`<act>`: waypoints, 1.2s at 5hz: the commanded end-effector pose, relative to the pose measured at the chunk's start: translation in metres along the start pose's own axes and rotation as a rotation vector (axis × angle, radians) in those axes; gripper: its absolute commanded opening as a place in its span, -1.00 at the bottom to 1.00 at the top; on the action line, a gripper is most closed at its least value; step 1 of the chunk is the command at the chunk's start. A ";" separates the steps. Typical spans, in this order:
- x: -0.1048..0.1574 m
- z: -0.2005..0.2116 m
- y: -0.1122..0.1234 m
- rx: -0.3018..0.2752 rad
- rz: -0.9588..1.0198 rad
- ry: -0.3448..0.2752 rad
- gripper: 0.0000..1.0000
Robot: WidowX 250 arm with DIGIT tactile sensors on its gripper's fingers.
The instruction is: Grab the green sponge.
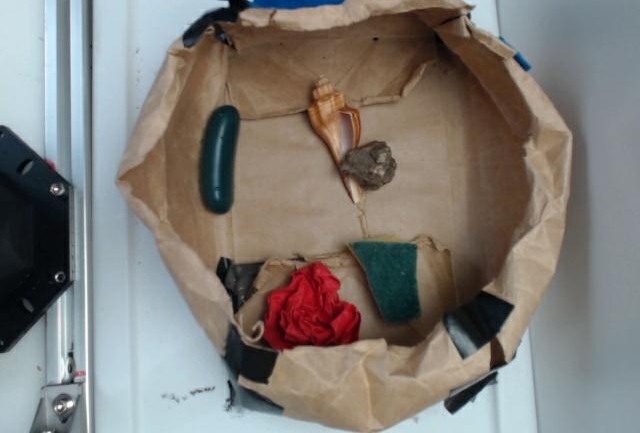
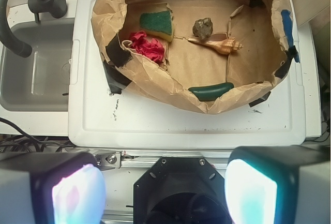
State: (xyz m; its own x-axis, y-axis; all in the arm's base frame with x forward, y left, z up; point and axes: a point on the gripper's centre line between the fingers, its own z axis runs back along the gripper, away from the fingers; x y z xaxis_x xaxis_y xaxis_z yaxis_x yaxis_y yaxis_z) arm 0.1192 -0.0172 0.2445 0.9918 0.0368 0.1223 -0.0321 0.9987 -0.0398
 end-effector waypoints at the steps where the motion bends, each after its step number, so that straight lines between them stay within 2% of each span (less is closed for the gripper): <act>1: 0.000 0.000 0.000 0.000 0.000 0.000 1.00; 2: 0.046 -0.007 -0.010 0.028 0.038 -0.047 1.00; 3: 0.075 -0.017 -0.014 0.036 0.048 -0.034 1.00; 4: 0.097 -0.030 -0.016 0.033 -0.067 -0.042 1.00; 5: 0.116 -0.042 -0.016 0.022 -0.318 -0.043 1.00; 6: 0.121 -0.043 -0.009 -0.088 -0.553 -0.016 1.00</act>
State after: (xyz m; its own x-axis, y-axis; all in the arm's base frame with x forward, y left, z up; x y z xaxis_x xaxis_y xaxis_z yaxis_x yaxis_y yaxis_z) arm 0.2421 -0.0218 0.2044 0.8490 -0.5149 0.1189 0.5246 0.8482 -0.0728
